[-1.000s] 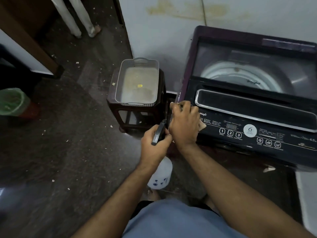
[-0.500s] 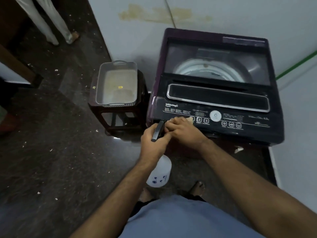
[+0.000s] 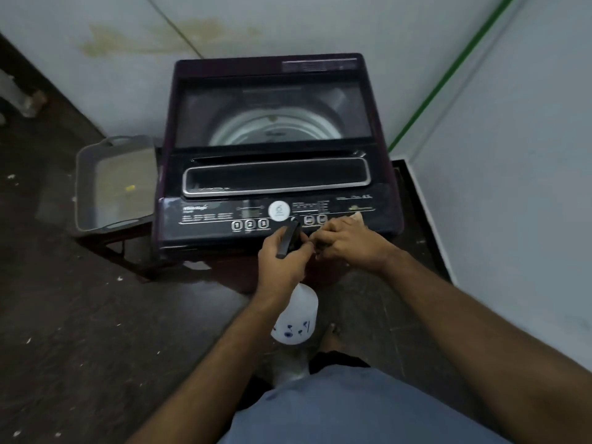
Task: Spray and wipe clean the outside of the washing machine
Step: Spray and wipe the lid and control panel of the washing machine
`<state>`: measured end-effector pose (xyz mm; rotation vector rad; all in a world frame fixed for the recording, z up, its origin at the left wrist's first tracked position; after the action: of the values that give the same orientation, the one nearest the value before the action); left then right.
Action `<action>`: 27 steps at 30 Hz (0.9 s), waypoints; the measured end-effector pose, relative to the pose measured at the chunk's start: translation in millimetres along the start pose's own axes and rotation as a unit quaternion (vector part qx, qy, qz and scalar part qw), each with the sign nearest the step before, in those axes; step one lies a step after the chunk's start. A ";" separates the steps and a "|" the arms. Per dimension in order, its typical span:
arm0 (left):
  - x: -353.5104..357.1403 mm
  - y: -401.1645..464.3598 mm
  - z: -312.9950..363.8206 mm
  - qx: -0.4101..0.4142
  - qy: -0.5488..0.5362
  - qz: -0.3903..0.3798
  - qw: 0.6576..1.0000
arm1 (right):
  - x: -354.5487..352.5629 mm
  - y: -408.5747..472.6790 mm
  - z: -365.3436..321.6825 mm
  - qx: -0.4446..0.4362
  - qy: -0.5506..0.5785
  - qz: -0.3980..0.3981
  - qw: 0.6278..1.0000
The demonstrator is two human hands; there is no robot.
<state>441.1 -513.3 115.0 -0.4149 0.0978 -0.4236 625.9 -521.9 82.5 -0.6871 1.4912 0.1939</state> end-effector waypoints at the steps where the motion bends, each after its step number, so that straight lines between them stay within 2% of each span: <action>1: 16.5 3.4 0.9 0.002 -0.001 -0.010 1.000 | 5.5 -11.0 8.2 0.014 0.020 0.005 1.000; 5: 57.7 8.1 -1.4 -0.002 -0.015 -0.026 1.000 | 18.3 -40.6 25.1 0.069 0.119 0.016 0.990; 8: 76.2 4.7 -8.1 -0.011 -0.009 -0.027 1.000 | 30.6 -61.7 31.2 0.116 0.179 0.081 0.973; 10: 80.8 -0.4 -14.1 -0.016 -0.002 -0.023 1.000 | 38.1 -71.3 32.1 0.160 0.234 0.130 0.950; 12: 82.6 -8.0 -18.9 -0.020 0.008 -0.025 0.999 | 41.4 -78.0 29.7 0.208 0.332 0.164 0.905; 15: 77.7 -18.4 -23.4 -0.016 0.031 -0.044 0.998 | 37.4 -83.9 19.2 0.274 0.507 0.207 0.791; 18: 65.1 -33.7 -25.5 -0.013 0.037 -0.058 0.998 | 32.6 -91.2 -8.1 0.284 0.664 0.291 0.628; 23: 38.4 -68.7 -28.3 0.013 0.020 -0.062 0.998 | 31.9 -91.6 -66.8 0.287 0.789 0.334 0.428; 27: 21.0 -95.8 -39.8 0.002 0.007 -0.073 0.997 | 31.9 -89.6 -104.4 0.272 0.872 0.329 0.240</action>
<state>416.8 -616.3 118.0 -0.4169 0.0810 -0.5704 587.7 -657.9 86.0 1.0580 3.6367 -0.8451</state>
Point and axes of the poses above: each hand's wrist, its own y-axis towards the middle knuckle, its own x-axis out of the palm, z = x × y, the point moved 2 cm from there along y, towards the middle knuckle, and after that the axes turned 11 degrees about -z, right-handed, at the moved point
